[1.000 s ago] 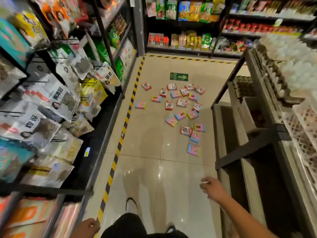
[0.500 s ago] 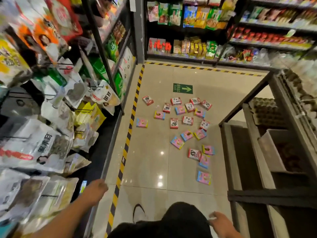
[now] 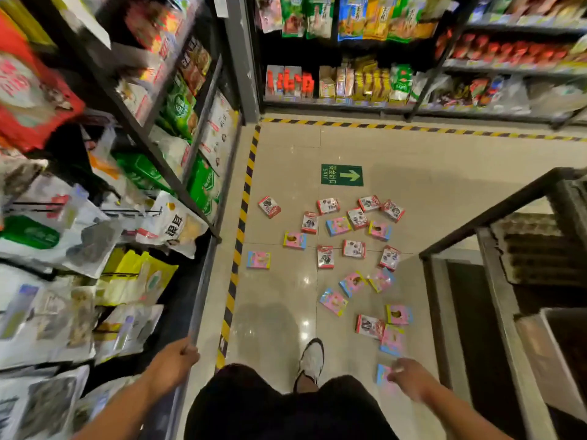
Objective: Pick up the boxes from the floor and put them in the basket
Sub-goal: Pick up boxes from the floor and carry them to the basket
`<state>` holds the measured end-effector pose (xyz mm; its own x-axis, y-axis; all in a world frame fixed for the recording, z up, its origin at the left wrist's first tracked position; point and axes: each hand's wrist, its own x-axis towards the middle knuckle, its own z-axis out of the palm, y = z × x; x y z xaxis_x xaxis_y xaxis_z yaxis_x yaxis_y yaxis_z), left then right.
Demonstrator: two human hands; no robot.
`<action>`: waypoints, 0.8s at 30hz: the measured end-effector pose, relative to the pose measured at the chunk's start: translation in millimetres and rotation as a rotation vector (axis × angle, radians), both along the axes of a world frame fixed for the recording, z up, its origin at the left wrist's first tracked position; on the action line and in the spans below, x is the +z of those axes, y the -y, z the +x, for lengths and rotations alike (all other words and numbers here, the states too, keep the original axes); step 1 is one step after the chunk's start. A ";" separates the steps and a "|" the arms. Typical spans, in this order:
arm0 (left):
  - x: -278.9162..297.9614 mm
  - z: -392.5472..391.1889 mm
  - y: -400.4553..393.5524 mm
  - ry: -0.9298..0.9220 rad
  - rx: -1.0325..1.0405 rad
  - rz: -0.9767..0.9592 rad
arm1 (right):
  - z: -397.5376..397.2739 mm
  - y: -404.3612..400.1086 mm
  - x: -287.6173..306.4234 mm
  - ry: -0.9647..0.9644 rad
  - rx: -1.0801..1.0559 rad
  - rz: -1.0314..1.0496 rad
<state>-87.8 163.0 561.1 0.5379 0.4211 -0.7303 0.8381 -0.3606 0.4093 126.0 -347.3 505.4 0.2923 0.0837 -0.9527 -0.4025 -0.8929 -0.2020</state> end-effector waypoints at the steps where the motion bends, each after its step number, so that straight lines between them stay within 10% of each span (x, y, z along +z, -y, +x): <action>1: -3.1 5.7 -5.5 -0.028 0.014 0.011 | 27.5 -6.0 -9.0 0.062 0.050 -0.056; 12: -76.8 166.8 -115.2 -0.279 -0.186 0.013 | 271.6 -253.6 29.8 0.460 0.046 -0.044; 18: -103.5 350.5 -159.0 -0.177 -0.210 -0.060 | 284.9 -330.8 -71.9 0.323 0.160 -0.085; 24: -251.1 436.7 -177.5 -0.232 -0.328 -0.079 | 324.9 -388.1 -204.6 0.332 0.326 -0.118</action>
